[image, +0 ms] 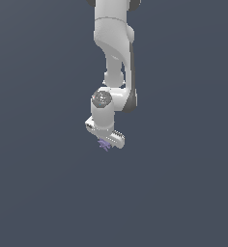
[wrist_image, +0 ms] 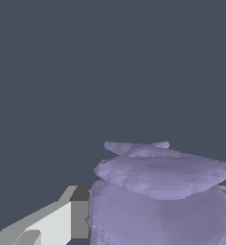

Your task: Pick up the object and move it to a goal position.

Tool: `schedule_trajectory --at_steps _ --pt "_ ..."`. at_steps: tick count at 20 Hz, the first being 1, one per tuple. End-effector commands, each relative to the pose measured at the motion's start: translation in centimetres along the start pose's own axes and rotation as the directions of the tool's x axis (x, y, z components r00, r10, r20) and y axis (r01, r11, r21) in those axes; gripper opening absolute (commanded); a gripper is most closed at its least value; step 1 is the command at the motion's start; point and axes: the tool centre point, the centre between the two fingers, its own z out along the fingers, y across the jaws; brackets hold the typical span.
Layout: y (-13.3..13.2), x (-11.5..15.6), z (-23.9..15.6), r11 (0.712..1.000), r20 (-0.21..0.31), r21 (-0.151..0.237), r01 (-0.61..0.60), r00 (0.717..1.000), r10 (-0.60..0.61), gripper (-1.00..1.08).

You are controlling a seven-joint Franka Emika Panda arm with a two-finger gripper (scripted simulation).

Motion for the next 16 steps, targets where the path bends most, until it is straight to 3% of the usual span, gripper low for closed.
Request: schedule_trajectory --at_steps 1,9,16 --pt "-0.1 -0.1 -0.2 1.000 0.000 0.000 0.000 1.000 0.000 -1.00" --pt "-1.0 -1.7 -2.5 1.000 0.000 0.000 0.000 1.000 0.000 -1.00" --pt "-2.7 -4.5 -6.8 1.000 0.000 0.000 0.000 1.000 0.000 -1.00"
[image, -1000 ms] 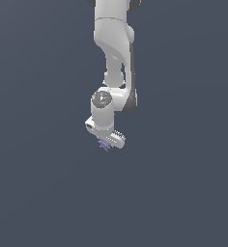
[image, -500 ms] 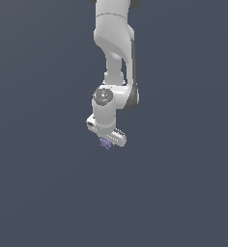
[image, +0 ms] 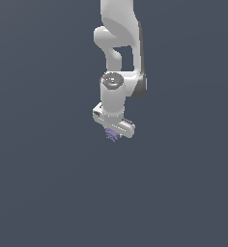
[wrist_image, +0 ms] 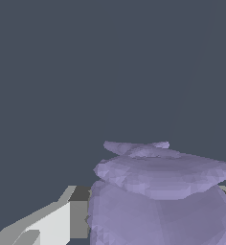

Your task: Pick up the object and move it to a goal position.

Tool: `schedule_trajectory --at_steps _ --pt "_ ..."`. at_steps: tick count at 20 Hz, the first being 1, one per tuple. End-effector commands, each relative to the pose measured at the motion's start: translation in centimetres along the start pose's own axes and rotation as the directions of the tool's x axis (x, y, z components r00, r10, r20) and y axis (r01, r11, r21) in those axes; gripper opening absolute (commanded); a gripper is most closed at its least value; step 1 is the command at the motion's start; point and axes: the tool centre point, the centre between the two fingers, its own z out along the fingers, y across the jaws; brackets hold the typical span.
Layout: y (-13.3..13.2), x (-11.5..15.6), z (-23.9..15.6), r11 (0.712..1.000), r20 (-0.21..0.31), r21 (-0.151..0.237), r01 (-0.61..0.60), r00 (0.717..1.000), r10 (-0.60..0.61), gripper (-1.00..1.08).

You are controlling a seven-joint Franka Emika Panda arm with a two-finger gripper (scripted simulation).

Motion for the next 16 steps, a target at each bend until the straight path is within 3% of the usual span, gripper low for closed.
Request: schedule_trajectory --at_steps 1,16 --pt "-0.8 -1.3 -1.9 1.000 -0.001 0.001 0.001 1.000 -0.001 -1.00" --pt "-6.2 -10.2 -15.9 1.000 -0.003 -0.003 0.000 1.000 0.000 -1.00"
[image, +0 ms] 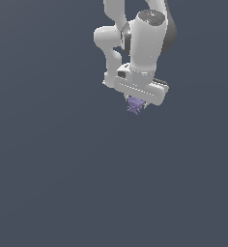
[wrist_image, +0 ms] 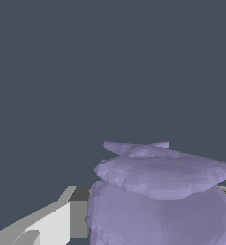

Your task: Pick up the object and move it to a goal position.

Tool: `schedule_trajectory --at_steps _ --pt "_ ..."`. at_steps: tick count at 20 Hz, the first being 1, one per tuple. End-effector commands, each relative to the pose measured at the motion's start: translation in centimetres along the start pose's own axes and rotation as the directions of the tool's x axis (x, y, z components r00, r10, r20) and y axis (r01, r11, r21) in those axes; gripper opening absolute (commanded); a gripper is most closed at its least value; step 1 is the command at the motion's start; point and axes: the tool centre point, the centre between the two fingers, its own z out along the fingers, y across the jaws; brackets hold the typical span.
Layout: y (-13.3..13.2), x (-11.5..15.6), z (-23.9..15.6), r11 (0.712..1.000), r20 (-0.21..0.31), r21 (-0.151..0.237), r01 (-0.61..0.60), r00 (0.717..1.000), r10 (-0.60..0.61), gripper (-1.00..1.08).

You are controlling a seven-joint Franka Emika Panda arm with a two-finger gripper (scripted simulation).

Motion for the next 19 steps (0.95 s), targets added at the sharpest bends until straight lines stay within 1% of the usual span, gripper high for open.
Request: schedule_trajectory --at_steps 1,6,10,15,19 --pt "-0.8 -1.5 -2.3 1.000 0.000 -0.001 -0.001 1.000 0.001 -1.00" --pt "-2.4 -3.8 -6.1 1.000 0.000 -0.001 0.000 1.000 0.000 -1.00" --pt "-3.4 -5.2 -8.4 1.000 0.001 0.000 0.000 1.000 0.000 -1.00" --pt "-4.2 -6.1 -10.1 1.000 0.002 0.000 0.000 1.000 0.000 -1.00" --pt "-4.4 -6.4 -10.5 1.000 0.002 0.000 0.000 1.000 0.000 -1.00"
